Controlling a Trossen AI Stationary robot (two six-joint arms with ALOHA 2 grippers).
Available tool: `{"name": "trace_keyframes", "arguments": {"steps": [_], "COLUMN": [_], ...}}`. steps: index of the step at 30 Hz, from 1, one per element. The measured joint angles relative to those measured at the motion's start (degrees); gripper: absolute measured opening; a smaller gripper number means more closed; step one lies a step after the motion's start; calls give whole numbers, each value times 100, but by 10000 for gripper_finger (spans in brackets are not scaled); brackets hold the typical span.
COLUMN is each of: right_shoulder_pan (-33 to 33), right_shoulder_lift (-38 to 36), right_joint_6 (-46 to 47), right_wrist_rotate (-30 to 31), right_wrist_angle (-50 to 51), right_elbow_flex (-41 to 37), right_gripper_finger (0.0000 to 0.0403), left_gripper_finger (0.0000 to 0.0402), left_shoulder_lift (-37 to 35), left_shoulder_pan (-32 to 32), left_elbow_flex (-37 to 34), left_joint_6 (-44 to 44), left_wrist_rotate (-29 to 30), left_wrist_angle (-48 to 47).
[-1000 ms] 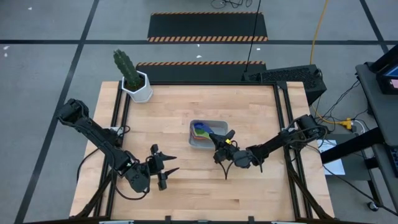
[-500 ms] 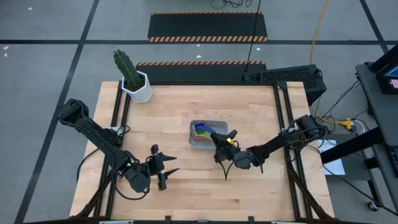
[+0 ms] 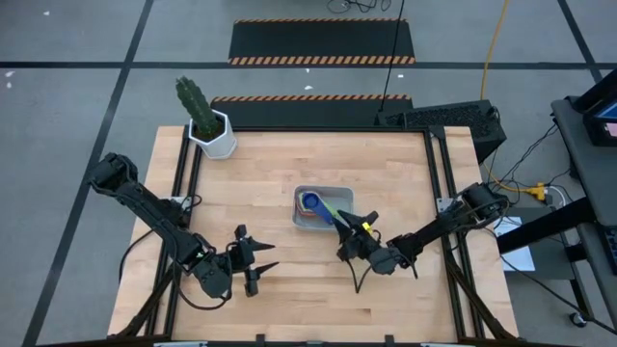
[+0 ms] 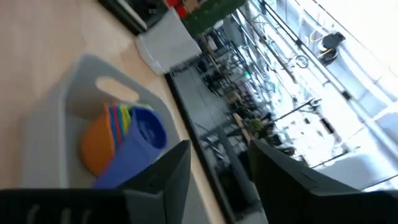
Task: Nest measuring cups in basket
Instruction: Stack the dark blue measuring cup into the green measuring cup
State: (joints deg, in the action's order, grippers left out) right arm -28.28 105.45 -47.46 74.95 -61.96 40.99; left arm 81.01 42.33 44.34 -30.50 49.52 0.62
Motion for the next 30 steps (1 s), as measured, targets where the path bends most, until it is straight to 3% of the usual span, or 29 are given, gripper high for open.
{"name": "trace_keyframes", "arguments": {"steps": [5, 11, 13, 15, 18, 20, 23, 26, 30], "right_shoulder_pan": [-83, -115, -79, -6, 205, 409, 705, 914, 1104], "right_shoulder_lift": [0, 0, 0, -7, -7, -7, -4, -2, -168], "right_joint_6": [1204, 858, 914, 1409, 3065, 4195, 5492, 6351, 6911], "right_wrist_rotate": [41, 603, 525, 134, -1020, -1822, -2532, -3241, -3941], "right_wrist_angle": [-200, 431, 666, 1002, 1851, 2905, 4935, 6615, 7976], "right_elbow_flex": [152, 1291, 1628, 1848, 2065, 2319, 2803, 3274, 3585], "right_gripper_finger": [164, 216, 241, 257, 263, 260, 255, 256, 264], "left_gripper_finger": [218, 218, 218, 218, 218, 218, 218, 218, 218], "left_shoulder_lift": [0, 0, 0, 0, 0, 0, 0, -2, -2], "left_shoulder_pan": [0, 0, 0, 0, 0, 2, 49, 145, 254], "left_elbow_flex": [0, 0, 0, 0, 0, 0, 0, 0, 0], "left_joint_6": [14, 44, 50, 50, 50, 52, 41, 41, 44], "left_wrist_rotate": [0, -17, -17, -17, -47, -142, -195, -200, -208], "left_wrist_angle": [58, 65, 63, 63, 61, 59, 57, 54, 54]}}
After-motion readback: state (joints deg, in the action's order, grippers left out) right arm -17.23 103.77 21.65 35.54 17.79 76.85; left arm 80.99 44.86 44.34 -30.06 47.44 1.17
